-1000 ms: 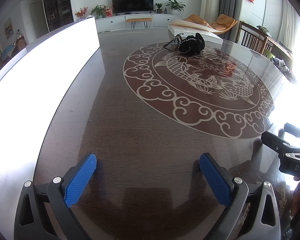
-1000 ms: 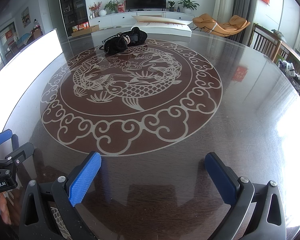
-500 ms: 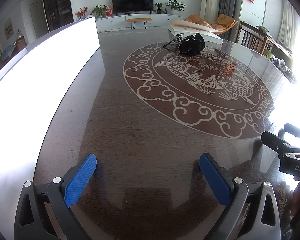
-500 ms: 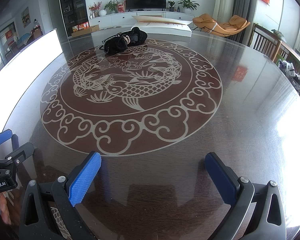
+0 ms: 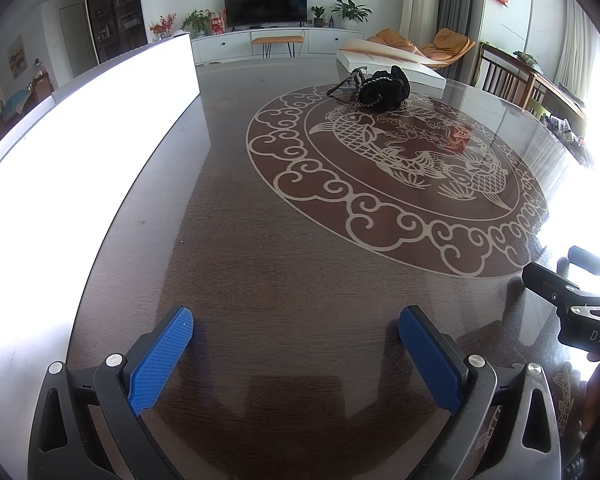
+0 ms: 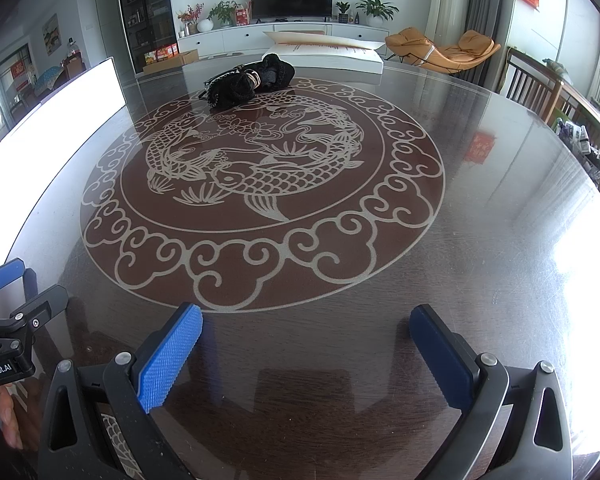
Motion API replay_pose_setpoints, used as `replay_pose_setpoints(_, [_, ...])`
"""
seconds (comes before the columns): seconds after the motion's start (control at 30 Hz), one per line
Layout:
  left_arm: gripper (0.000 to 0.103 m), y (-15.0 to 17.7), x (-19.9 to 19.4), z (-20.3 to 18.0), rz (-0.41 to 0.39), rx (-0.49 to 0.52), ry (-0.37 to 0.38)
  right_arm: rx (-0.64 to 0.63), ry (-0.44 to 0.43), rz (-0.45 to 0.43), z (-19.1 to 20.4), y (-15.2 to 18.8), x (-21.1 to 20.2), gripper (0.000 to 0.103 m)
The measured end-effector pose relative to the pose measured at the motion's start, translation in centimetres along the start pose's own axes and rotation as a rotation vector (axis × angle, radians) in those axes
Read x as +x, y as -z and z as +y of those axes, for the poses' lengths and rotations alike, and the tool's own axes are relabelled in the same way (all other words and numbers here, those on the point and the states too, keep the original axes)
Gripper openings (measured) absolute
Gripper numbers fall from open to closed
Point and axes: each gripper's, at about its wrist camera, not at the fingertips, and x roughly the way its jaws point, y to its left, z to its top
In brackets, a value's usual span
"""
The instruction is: Organize objects
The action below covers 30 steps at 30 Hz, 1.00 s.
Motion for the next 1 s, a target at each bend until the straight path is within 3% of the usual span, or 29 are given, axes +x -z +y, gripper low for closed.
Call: replay_pose_setpoints(1.0, [0.103,-0.81,0.33,0.39,0.029,0.034,0.025,0.0,0.0,0.0,0.0,-0.01,0.02,0.103])
